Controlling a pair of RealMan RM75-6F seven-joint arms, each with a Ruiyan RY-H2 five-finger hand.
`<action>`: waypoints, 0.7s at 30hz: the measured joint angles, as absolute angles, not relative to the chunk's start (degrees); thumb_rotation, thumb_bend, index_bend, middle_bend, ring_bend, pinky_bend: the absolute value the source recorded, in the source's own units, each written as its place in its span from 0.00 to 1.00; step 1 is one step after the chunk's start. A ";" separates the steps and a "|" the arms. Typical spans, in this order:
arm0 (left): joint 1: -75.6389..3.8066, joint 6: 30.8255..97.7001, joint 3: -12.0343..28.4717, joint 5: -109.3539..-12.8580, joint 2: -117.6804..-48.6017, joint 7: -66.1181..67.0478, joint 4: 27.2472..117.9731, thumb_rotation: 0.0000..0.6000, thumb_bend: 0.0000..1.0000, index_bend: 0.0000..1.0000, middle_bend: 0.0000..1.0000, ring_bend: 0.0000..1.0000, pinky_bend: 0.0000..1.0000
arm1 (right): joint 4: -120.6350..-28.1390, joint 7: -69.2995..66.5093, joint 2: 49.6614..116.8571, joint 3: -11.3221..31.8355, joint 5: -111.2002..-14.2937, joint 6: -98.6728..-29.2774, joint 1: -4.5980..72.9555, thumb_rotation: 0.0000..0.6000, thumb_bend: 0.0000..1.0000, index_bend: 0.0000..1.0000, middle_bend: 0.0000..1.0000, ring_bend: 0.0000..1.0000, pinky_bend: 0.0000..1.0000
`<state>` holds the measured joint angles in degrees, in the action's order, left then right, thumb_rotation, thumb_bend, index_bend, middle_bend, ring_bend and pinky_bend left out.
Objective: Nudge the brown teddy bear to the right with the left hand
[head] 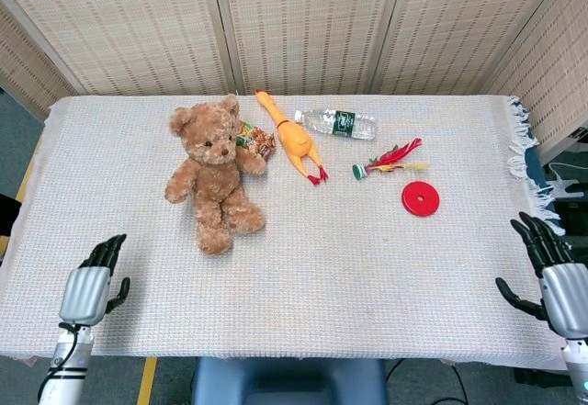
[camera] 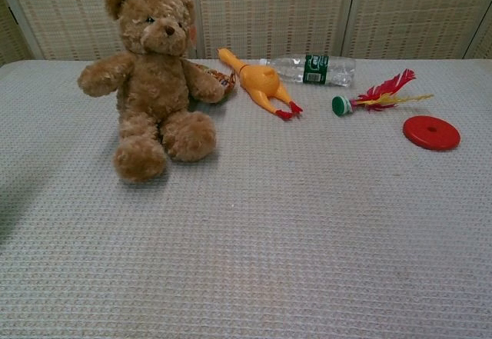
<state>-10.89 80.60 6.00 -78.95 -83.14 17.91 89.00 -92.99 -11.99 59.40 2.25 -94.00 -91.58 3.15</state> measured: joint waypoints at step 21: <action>-25.98 72.86 23.57 -59.24 -101.05 19.14 75.53 1.00 0.41 0.00 0.02 0.04 0.27 | -92.49 -15.23 57.88 1.42 -94.38 -88.96 4.39 1.00 0.16 0.00 0.00 0.00 0.16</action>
<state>-25.98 72.86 23.57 -59.24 -101.05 19.14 75.53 -92.49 -15.23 57.88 1.42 -94.38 -88.96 4.39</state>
